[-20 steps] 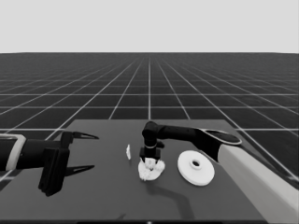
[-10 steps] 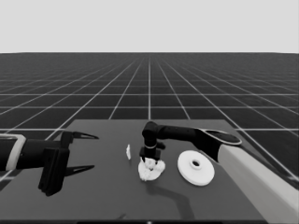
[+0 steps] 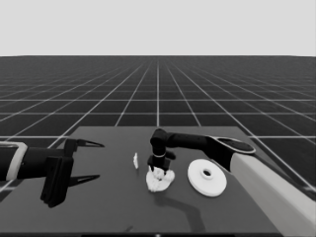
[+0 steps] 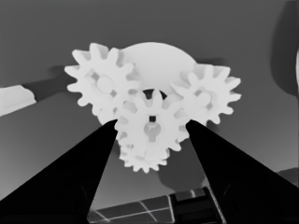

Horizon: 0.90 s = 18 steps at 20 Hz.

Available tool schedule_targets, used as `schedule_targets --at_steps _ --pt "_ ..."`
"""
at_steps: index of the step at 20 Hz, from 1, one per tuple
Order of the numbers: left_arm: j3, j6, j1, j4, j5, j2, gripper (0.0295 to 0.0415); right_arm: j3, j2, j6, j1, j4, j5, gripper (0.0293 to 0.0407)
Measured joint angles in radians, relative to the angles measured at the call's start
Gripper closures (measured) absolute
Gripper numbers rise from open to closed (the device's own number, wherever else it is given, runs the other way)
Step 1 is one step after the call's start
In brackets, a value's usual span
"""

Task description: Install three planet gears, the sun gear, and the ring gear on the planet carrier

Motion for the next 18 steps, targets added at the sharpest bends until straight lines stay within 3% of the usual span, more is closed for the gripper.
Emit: schedule_targets --at_steps 18 --pt "0.000 0.000 0.000 0.000 0.000 0.000 0.0326 0.000 0.000 0.188 0.000 0.000 0.000 0.0391"
